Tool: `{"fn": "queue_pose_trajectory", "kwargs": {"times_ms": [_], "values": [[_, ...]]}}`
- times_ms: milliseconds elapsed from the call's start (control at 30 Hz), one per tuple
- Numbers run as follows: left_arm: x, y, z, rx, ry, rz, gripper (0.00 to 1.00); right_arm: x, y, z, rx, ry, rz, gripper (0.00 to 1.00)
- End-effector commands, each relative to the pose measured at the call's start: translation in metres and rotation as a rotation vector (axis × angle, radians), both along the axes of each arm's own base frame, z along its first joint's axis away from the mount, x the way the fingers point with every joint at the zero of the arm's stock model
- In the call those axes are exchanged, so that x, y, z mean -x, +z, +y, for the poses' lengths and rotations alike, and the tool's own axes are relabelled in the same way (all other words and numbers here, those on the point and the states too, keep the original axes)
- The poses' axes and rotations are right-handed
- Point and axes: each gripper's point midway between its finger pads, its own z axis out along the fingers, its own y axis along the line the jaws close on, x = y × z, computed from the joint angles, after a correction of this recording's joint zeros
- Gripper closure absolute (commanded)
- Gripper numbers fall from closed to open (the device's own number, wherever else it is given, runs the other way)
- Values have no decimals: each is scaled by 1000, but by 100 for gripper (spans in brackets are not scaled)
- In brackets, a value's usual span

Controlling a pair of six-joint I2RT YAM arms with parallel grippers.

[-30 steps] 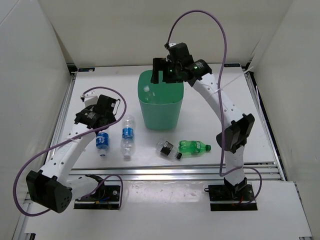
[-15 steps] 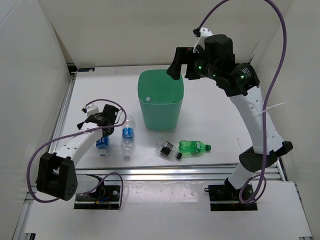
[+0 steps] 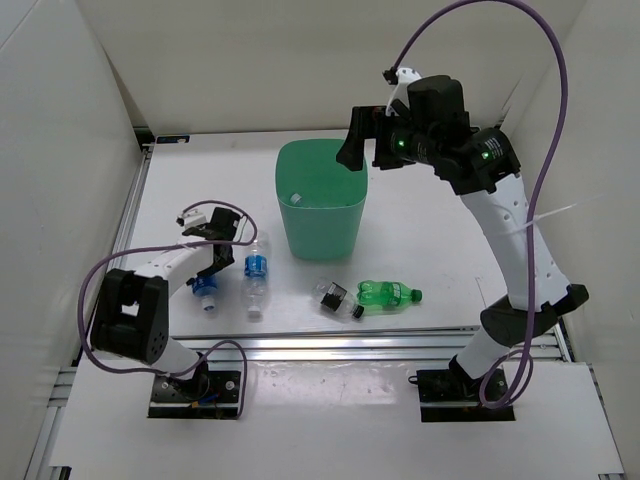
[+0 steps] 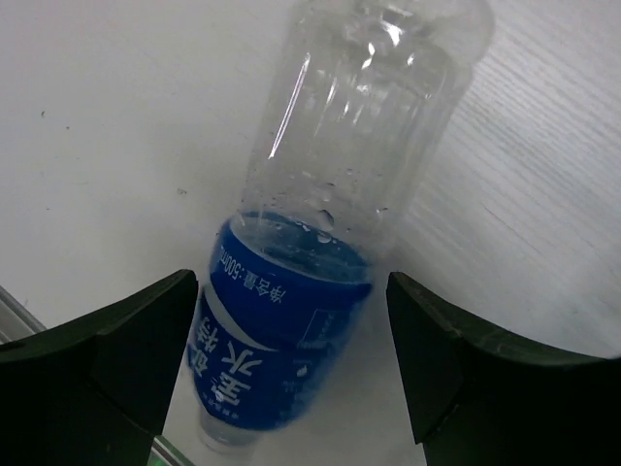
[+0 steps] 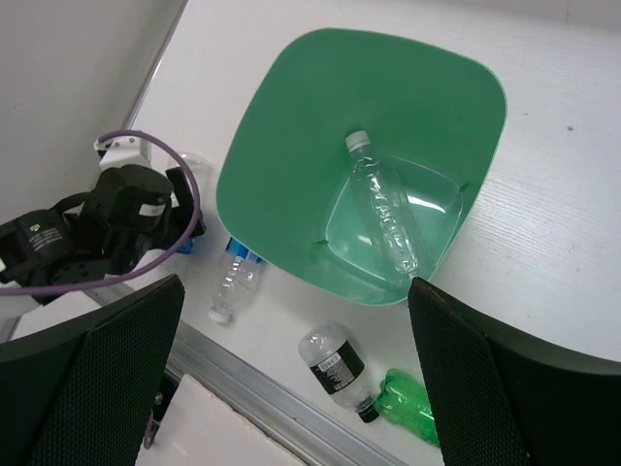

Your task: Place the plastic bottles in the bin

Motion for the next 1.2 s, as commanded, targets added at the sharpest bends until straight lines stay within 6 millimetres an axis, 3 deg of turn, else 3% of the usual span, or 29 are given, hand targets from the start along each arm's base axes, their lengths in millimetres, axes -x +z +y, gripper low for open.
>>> {"fn": "queue_pose_trajectory", "kwargs": {"times_ms": [0,167,333,433,467,567,600,700,733,800,833,900,933,967,1033,1100,1133,1167], "values": [[-5,-12,-3,51,23,-6,12,12,14,-10,-8,17,-42,0],[-1,-27,-3,104,59,36,22,16,12,-20,0,-1,-37,0],[-20,-13,-10,148,54,-14,59,15,8,-25,16,-14,-36,0],[-34,5,-15,175,56,-58,64,16,11,-28,15,-22,-45,0],[-35,17,-18,187,61,-85,70,15,7,-27,21,-22,-37,0],[-50,65,-21,180,67,-182,74,15,4,-27,26,-22,-29,0],[-66,95,-25,169,60,-252,78,12,3,-31,30,-39,-31,0],[-83,149,-34,166,40,-364,80,9,-4,-34,41,-50,-15,0],[-94,182,-37,179,25,-433,83,9,-4,-34,35,-54,-10,0],[-102,214,-47,185,-15,-501,83,9,-8,-33,42,-54,1,0],[-109,245,-49,207,-16,-576,85,8,-12,-33,47,-54,8,0],[-117,266,-62,218,-66,-608,85,5,-10,-35,36,-67,6,0],[-127,295,-78,267,-112,-687,85,5,-10,-35,36,-67,6,0],[-137,299,-89,268,-159,-686,85,5,-10,-35,36,-67,6,0],[-155,320,-129,302,-284,-724,85,3,-10,-38,29,-82,11,0],[-159,325,-169,326,-387,-718,86,3,-10,-38,29,-82,11,0],[-162,339,-182,338,-414,-752,86,1,-10,-40,23,-96,16,0],[-164,338,-196,355,-442,-752,86,1,-10,-41,23,-96,16,0]]}}
